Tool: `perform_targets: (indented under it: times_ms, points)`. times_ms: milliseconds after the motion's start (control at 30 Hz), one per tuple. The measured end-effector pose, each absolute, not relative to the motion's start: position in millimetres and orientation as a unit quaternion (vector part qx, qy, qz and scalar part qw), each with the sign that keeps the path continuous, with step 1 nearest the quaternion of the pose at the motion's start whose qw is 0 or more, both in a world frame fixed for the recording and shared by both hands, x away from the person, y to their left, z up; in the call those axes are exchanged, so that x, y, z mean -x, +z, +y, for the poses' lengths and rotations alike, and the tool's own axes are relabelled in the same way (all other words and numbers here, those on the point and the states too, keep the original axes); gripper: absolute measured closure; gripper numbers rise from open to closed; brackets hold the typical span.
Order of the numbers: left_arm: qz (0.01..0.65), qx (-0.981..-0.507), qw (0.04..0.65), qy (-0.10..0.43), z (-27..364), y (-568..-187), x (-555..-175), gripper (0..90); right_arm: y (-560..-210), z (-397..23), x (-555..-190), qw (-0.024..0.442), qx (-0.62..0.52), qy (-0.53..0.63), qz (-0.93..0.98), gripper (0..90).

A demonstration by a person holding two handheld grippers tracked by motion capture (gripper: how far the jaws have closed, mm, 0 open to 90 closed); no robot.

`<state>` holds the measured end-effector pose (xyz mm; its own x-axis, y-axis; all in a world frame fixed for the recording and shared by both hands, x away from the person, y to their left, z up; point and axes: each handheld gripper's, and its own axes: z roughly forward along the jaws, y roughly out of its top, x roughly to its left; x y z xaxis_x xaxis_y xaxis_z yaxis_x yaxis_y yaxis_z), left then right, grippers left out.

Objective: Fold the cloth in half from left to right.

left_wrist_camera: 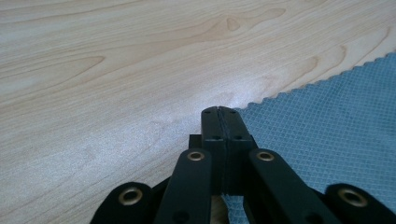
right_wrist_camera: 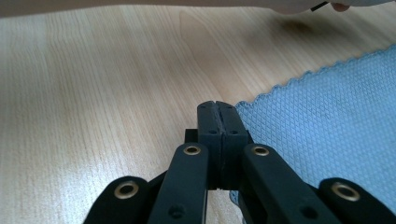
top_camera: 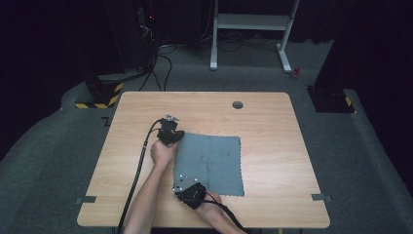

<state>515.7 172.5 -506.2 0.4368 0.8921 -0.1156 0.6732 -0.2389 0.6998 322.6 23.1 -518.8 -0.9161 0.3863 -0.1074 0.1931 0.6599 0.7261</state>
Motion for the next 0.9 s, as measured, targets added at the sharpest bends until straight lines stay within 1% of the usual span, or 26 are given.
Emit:
perform_targets:
  times_ms: [333, 433, 767, 900]
  points:
    - [0.502, -0.772, 0.356, 0.154, 180.3, -499.3, -513.8, 89.8, -510.0, 22.8, -319.8, 0.127, -0.153, 0.391, 0.899, 90.0]
    - [0.501, -0.776, 0.352, 0.152, 185.4, -497.6, -512.7, 89.9, -507.8, 24.2, -320.0, 0.119, -0.154, 0.398, 0.896, 90.0]
    - [0.495, -0.769, 0.371, 0.161, 210.7, -475.6, -504.1, 90.0, -493.0, 39.5, -318.7, 0.101, -0.134, 0.415, 0.894, 90.0]
    - [0.494, -0.77, 0.371, 0.162, 208.8, -471.6, -502.7, 90.0, -486.6, 37.1, -316.9, 0.103, -0.134, 0.425, 0.889, 90.0]
